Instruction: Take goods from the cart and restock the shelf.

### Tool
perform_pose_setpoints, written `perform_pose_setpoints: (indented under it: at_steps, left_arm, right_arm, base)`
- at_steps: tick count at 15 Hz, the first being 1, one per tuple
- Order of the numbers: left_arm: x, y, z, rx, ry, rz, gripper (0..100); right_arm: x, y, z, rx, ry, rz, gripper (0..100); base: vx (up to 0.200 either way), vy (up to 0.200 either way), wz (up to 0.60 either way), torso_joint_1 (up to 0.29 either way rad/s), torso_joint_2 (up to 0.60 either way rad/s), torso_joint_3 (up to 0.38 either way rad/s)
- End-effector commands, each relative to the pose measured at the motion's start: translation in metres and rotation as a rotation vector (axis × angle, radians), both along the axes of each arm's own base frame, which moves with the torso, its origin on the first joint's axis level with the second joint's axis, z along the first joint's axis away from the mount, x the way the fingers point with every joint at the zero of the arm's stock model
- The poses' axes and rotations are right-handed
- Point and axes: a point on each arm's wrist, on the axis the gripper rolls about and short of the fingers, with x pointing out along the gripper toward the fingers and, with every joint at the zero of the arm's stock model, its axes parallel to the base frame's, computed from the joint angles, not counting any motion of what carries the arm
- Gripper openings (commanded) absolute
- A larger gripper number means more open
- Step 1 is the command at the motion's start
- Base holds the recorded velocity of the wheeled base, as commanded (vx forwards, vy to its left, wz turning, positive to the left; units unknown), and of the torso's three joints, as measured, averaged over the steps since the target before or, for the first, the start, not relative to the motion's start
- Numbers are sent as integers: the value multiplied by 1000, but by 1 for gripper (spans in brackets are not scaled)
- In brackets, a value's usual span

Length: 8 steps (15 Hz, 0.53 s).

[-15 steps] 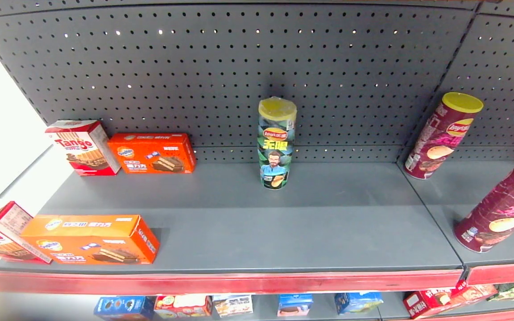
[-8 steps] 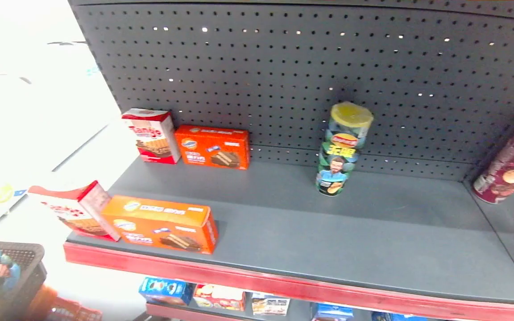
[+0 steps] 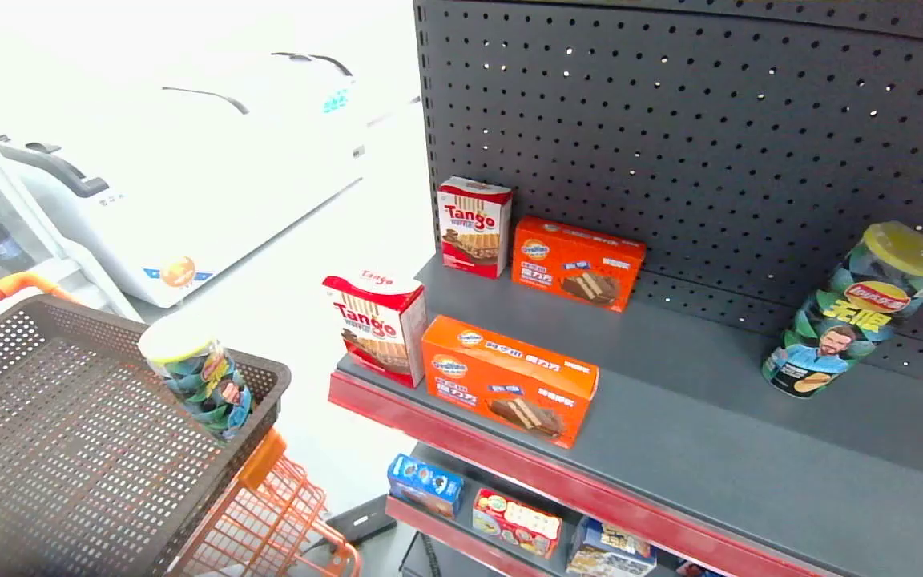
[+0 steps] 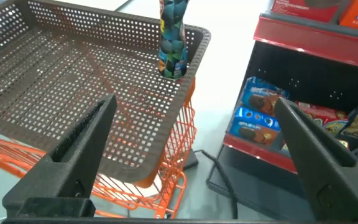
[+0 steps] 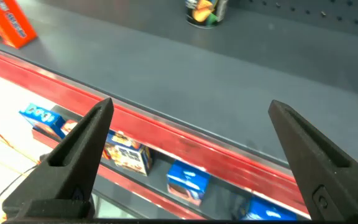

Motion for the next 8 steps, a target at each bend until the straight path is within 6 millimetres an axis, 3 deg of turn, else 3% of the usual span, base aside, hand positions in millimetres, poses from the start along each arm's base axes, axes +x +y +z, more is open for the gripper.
perform_pose_setpoints:
  at_steps: [1, 8]
  left_arm:
    - [0, 0, 0, 1, 2, -1, 100]
    - [0, 0, 0, 0, 2, -2, 100]
  right_arm:
    - [0, 0, 0, 0, 0, 0, 100]
    - [0, 0, 0, 1, 0, 0, 100]
  base:
    - [0, 0, 0, 0, 0, 0]
    - [0, 0, 0, 0, 0, 0]
